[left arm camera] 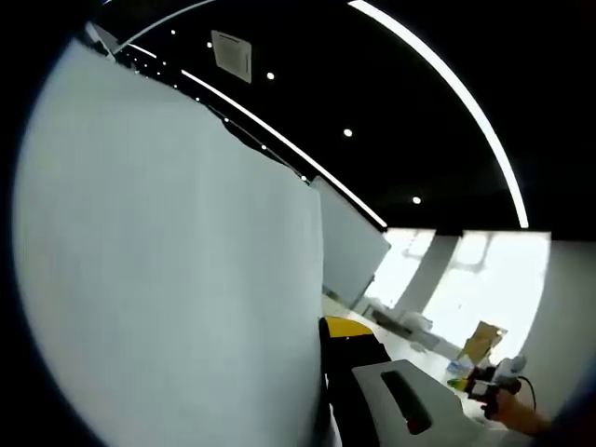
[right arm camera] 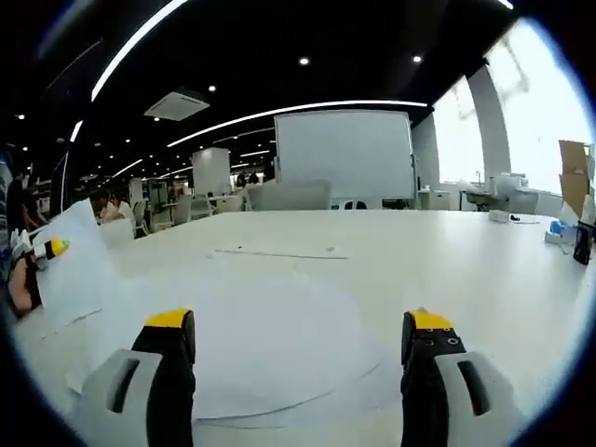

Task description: Organize the stack of printing papers by aligning and flattening the scattered papers on the table

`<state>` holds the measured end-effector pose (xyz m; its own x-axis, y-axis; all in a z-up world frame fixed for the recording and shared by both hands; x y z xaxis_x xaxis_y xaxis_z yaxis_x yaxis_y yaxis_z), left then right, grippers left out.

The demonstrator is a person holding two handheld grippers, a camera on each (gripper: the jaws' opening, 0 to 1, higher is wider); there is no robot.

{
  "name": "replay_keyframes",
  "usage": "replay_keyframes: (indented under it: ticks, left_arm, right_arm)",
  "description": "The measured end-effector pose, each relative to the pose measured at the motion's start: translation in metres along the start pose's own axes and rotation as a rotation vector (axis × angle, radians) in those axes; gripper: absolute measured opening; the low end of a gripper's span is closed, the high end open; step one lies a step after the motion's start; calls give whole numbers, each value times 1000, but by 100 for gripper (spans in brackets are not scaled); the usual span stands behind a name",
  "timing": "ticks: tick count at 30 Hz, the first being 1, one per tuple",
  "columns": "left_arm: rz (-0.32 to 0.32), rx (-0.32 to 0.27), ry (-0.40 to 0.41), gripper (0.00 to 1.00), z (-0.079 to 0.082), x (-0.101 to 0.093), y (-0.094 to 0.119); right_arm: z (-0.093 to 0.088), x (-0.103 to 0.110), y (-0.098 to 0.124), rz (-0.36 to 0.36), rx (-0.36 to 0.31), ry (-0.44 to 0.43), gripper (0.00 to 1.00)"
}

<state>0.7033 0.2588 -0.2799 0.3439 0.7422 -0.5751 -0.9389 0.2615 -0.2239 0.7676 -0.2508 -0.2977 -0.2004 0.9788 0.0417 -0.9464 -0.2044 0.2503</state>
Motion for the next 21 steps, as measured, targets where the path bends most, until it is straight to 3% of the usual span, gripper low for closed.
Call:
replay_keyframes:
  ticks: [5,21]
  left_arm:
    - [0,4,-5,6,0,0,0]
    - [-3,6,0,6,-1,-2,-1]
  right_arm:
    - [-7,3,-3,15,63,15,86]
    - [-19,-2,-5,9,154,1,87]
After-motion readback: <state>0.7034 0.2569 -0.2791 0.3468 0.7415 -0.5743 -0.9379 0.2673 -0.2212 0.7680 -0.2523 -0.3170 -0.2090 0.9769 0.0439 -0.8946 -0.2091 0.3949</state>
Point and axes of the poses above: the point that each gripper's makers call its tool centre point, and the gripper's own axes: y roughly backward along the fingers, x roughly to its left, z roughly out of its top, the point moved 8 cm from there along y, roughly backward along the fingers, and after that the axes turned 4 degrees about -z, right-handed, at the moved point
